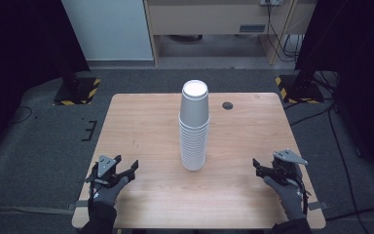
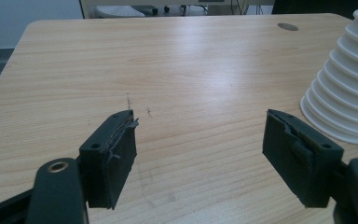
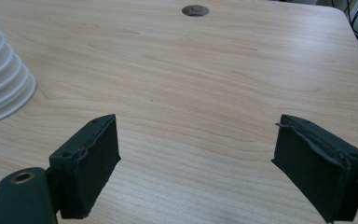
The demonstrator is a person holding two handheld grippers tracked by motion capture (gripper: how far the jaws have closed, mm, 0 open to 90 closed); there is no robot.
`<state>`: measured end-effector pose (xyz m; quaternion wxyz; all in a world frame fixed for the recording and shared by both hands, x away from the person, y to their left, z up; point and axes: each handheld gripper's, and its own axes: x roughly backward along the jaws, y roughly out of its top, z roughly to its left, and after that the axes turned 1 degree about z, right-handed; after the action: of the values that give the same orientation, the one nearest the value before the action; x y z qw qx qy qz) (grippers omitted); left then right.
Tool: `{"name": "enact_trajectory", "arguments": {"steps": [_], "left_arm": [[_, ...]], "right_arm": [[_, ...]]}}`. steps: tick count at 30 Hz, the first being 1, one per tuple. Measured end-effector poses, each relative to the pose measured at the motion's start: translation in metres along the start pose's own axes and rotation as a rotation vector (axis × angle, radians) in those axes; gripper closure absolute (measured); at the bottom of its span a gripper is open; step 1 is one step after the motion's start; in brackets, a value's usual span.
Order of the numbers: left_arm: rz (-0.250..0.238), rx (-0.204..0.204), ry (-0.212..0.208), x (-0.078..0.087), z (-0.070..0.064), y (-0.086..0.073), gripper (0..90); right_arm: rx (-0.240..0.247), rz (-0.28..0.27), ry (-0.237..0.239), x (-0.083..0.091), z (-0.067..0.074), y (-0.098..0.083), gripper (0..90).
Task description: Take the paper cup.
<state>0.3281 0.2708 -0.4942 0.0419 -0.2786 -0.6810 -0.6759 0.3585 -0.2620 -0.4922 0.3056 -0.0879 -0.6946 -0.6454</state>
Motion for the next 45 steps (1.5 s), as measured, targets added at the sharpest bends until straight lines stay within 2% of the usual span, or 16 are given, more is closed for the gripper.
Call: {"name": "enact_trajectory", "arguments": {"steps": [9, 18, 32, 39, 45], "left_arm": [[0.003, -0.010, -0.015, -0.001, -0.002, -0.001, 24.6], [0.003, -0.023, -0.027, -0.002, -0.004, -0.001, 24.5], [0.015, -0.039, -0.027, -0.004, -0.005, -0.001, 24.5], [0.014, -0.036, -0.026, -0.004, -0.005, -0.001, 24.5], [0.015, -0.038, -0.026, -0.005, -0.006, -0.002, 24.5]], "right_arm": [[-0.002, -0.032, 0.014, 0.008, 0.001, 0.005, 14.0], [0.001, -0.088, 0.024, 0.016, 0.006, 0.016, 14.0], [0.002, -0.158, 0.073, 0.029, 0.016, 0.034, 13.8], [0.013, -0.185, 0.115, 0.035, 0.028, 0.047, 13.7], [0.011, -0.206, 0.132, 0.039, 0.033, 0.055, 13.6]]}}
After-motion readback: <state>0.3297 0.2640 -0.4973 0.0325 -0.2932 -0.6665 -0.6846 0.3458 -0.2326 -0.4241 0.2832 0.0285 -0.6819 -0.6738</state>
